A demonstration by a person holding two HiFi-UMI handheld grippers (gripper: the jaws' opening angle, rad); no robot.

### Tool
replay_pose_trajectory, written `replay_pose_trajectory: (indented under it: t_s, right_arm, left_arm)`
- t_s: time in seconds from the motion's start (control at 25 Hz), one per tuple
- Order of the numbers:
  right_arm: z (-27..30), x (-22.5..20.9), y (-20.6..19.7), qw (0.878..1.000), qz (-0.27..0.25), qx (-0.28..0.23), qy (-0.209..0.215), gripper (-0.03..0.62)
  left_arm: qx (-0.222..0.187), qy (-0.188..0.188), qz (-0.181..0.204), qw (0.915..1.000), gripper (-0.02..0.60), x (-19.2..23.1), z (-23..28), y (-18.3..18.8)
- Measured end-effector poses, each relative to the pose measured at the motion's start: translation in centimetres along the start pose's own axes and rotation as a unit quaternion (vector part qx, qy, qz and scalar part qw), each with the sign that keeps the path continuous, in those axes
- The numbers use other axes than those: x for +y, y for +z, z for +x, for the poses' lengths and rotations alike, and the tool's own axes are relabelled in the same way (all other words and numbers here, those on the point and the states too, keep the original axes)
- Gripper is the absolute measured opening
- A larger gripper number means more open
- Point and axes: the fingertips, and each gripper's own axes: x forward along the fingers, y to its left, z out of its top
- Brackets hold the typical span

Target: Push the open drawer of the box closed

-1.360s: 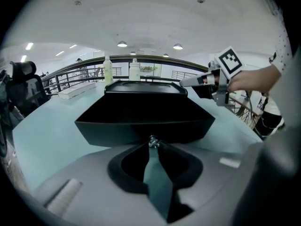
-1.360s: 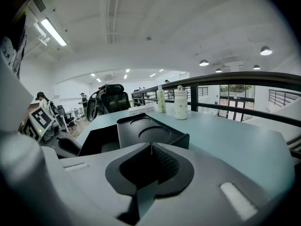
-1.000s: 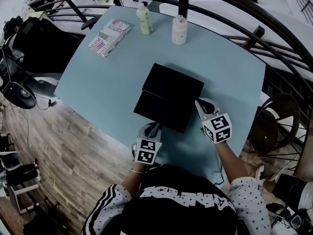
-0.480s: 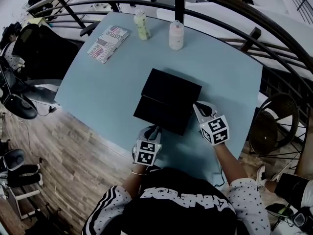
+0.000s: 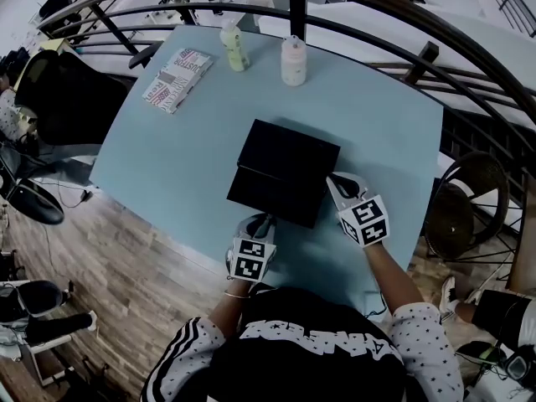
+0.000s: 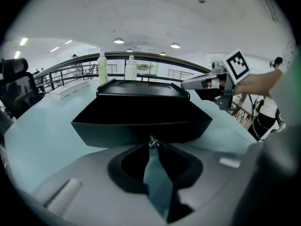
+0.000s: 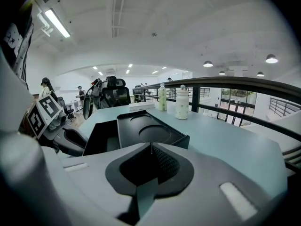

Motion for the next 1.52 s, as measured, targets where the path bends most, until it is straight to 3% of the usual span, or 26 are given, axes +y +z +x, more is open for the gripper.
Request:
replay_pose_trajectory:
  t_s: [1.52]
  right_arm:
    - [-0.2, 0.2, -0.2, 1.000, -0.010, 0.005, -0.011, -0.009]
  left_arm:
    - [0.001, -0.019, 0.010, 0.9998, 0.000, 0.5, 2.6, 2.6]
